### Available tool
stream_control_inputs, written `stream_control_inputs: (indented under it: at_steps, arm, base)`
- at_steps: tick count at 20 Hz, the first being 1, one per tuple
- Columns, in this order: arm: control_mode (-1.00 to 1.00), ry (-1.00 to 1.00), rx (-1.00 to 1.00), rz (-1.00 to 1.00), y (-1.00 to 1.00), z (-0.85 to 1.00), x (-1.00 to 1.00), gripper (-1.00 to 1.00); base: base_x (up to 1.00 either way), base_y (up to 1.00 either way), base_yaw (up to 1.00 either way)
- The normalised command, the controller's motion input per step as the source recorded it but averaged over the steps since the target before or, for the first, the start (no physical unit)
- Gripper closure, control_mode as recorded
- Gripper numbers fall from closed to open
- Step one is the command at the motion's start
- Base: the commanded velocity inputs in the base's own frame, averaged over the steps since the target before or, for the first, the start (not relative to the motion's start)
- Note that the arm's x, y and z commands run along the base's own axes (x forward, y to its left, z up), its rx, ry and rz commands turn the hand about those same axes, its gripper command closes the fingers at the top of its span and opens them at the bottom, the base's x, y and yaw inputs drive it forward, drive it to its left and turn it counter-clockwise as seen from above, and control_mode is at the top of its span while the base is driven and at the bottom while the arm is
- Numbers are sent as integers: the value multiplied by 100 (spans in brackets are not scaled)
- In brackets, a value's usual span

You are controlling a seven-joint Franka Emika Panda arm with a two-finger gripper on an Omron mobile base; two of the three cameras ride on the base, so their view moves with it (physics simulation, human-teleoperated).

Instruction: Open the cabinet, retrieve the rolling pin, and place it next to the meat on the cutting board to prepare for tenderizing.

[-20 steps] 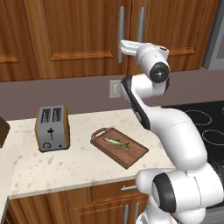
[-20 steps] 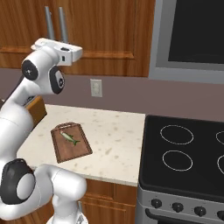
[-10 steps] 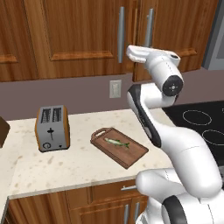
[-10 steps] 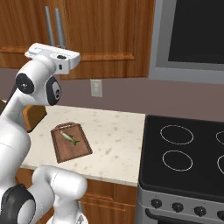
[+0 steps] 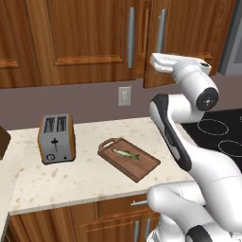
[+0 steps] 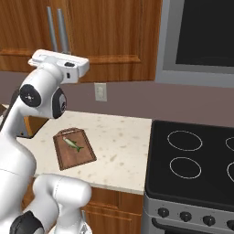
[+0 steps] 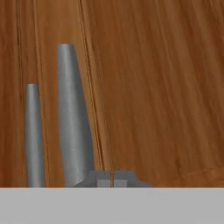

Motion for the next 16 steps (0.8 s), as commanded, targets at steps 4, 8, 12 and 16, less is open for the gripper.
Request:
stream_control_inputs:
  at_steps: [4,8,12,16]
  arm:
    - [-100,0,0,6,-38,0,-37,100]
    - [-100,0,-7,4,16,-2,-80,-100]
    - [-100,0,-17,2,78,-1,-77,-100]
    - [-100,0,-19,2,88,0,-61,-100]
  base:
    - [0,0,0]
    - [0,0,0]
    - [0,0,0]
    - [0,0,0]
